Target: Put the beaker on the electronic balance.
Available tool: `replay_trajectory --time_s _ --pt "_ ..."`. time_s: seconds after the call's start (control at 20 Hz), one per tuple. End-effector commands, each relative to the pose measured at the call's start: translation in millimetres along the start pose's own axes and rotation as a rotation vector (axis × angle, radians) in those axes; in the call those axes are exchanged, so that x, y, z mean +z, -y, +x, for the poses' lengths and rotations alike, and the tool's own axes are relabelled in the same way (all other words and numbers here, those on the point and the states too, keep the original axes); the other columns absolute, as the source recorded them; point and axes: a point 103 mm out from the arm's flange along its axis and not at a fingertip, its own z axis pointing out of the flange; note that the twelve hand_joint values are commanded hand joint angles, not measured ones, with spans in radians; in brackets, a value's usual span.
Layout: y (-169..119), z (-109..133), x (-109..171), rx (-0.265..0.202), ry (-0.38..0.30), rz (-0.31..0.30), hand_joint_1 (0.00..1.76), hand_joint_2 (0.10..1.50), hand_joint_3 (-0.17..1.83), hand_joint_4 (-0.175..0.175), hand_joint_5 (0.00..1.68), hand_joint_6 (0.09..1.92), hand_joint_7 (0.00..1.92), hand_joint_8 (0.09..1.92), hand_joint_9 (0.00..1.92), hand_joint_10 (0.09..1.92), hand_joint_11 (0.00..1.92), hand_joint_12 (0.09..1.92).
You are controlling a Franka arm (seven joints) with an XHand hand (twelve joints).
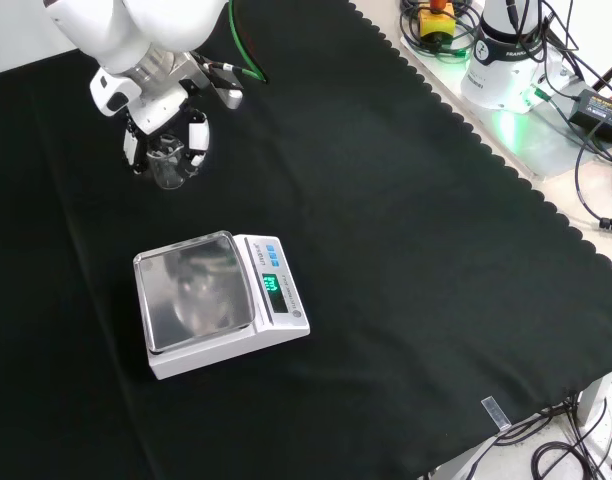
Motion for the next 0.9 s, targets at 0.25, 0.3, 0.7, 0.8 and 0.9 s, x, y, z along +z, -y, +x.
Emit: replay_trajectory --time_s 0.25,0.3,0.7,0.8,0.9 --pt "-12 58 -12 -0.074 0.039 0.007 1.1 0.8 0.65 -0.175 0.81 0.69 0.98 0.84 1.3 0.44 1.38 0.7" --pt "-13 61 -13 -0.078 0.042 0.006 1.1 0.8 0.65 -0.175 0.81 0.69 0.98 0.84 1.3 0.44 1.38 0.7" --pt "-16 86 -22 -0.107 0.059 0.002 1.08 0.8 0.65 -0.175 0.8 0.69 0.98 0.83 1.3 0.43 1.38 0.71" --pt "-17 91 -22 -0.116 0.063 0.004 1.08 0.8 0.65 -0.175 0.8 0.69 0.98 0.83 1.31 0.43 1.38 0.71" --pt "-19 98 -22 -0.125 0.072 0.008 1.08 0.8 0.65 -0.175 0.8 0.69 0.98 0.83 1.31 0.43 1.38 0.71"
